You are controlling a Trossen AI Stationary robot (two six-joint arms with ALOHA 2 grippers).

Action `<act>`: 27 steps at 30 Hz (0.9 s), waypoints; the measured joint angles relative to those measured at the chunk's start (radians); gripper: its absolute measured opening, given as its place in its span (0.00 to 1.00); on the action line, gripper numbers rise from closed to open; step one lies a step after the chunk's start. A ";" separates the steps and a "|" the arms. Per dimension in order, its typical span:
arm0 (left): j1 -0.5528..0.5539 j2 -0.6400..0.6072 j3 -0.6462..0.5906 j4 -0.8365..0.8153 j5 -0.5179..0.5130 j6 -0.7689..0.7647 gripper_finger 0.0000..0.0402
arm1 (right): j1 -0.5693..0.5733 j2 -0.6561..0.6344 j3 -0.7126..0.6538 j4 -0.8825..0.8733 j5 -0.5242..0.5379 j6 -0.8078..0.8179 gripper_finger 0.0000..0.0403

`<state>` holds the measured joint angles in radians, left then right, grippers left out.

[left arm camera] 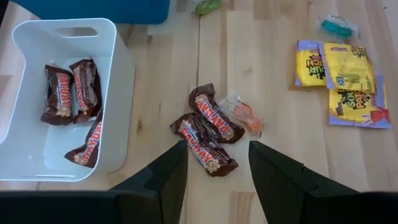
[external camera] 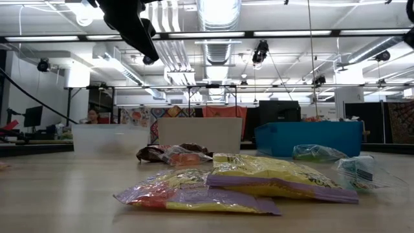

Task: Sort candy
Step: Put the brown chocolate into the white bin

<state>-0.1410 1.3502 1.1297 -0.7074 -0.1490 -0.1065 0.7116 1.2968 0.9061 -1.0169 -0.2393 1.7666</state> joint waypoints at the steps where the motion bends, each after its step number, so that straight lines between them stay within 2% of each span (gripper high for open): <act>1: 0.000 0.000 0.000 0.000 0.000 -0.003 0.39 | 0.000 0.000 -0.018 0.023 0.005 0.006 0.42; 8: 0.000 0.000 -0.001 0.005 0.000 -0.011 0.39 | -0.001 0.000 -0.168 0.283 0.034 0.028 0.42; 14: 0.000 0.000 -0.001 0.010 0.000 -0.011 0.39 | -0.001 -0.001 -0.243 0.331 0.044 0.057 0.36; 25: 0.000 0.000 -0.001 0.017 -0.002 -0.011 0.39 | -0.002 -0.001 -0.239 0.315 0.117 0.039 0.05; 27: 0.000 0.000 -0.001 0.017 -0.002 -0.011 0.39 | -0.005 -0.001 -0.225 0.312 0.117 0.030 0.03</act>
<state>-0.1410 1.3506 1.1290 -0.6901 -0.1505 -0.1173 0.7070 1.2961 0.6810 -0.7052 -0.1223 1.7968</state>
